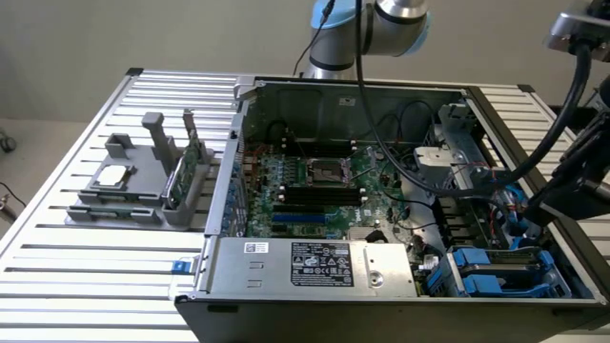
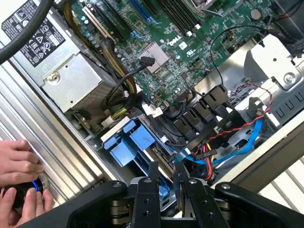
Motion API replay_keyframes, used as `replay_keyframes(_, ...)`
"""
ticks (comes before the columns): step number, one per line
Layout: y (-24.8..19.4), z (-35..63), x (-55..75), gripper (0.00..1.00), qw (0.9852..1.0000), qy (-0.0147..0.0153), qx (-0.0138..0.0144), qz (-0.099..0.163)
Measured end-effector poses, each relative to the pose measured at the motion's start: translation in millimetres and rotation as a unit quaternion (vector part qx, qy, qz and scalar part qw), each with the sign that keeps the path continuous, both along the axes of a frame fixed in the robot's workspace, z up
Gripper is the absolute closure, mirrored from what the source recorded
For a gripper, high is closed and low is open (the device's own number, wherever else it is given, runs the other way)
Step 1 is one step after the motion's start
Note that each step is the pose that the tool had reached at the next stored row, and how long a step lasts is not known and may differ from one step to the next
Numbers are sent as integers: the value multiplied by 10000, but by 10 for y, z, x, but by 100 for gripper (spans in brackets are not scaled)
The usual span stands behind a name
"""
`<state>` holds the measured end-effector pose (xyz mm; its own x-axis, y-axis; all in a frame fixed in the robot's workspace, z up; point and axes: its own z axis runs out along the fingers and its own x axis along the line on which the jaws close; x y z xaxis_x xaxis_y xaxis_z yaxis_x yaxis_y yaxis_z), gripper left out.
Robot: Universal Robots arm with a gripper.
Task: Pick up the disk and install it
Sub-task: 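Insert the first disk wire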
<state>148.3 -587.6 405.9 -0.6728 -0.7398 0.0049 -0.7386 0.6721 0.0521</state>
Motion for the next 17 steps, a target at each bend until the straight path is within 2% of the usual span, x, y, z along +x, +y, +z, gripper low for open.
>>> replay_keyframes(5,0,-2,0,73,9991,0,0,-434)
replay_keyframes(9,0,-4,0,73,9968,0,0,-798)
replay_keyframes(13,0,-6,0,73,9932,0,0,-1160)
replay_keyframes(17,0,-8,0,73,9884,0,0,-1516)
